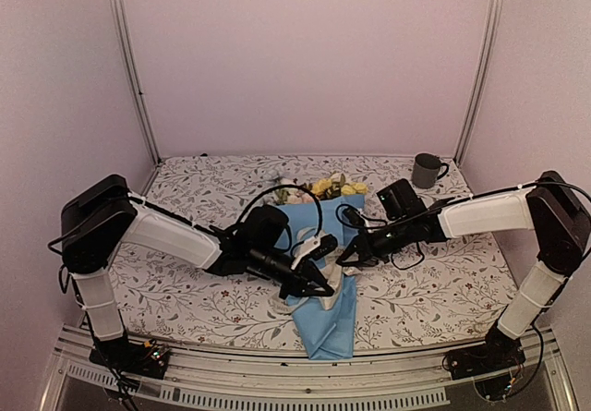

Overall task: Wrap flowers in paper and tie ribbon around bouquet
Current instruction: Cross the ribbon over the folded bouquet.

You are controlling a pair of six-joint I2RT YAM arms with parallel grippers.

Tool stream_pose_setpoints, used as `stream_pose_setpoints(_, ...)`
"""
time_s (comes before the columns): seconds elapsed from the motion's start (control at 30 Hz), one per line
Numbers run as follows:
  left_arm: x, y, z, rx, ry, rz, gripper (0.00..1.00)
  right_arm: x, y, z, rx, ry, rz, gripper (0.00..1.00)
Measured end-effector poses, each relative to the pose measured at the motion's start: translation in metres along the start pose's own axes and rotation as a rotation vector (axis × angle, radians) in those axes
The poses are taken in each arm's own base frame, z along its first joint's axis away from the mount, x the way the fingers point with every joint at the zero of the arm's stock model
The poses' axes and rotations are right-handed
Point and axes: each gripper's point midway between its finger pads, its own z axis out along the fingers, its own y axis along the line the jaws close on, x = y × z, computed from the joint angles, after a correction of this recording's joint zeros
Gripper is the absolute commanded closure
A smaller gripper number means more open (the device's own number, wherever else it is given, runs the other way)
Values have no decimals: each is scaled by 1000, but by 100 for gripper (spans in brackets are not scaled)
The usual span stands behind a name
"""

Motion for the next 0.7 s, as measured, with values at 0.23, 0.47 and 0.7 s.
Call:
stream_pose_setpoints(0.23, 7, -8, 5, 74, 13, -32, 100, 6, -4, 2, -3, 9, 2, 93)
stream_pose_setpoints(0.47, -3, 18, -7, -91, -10, -93, 100, -7, -22, -1, 66, -47, 1, 86)
stream_pose_setpoints(0.7, 20, 65, -27, -324, 55, -199, 100, -6, -30, -1, 103, -43, -16, 83)
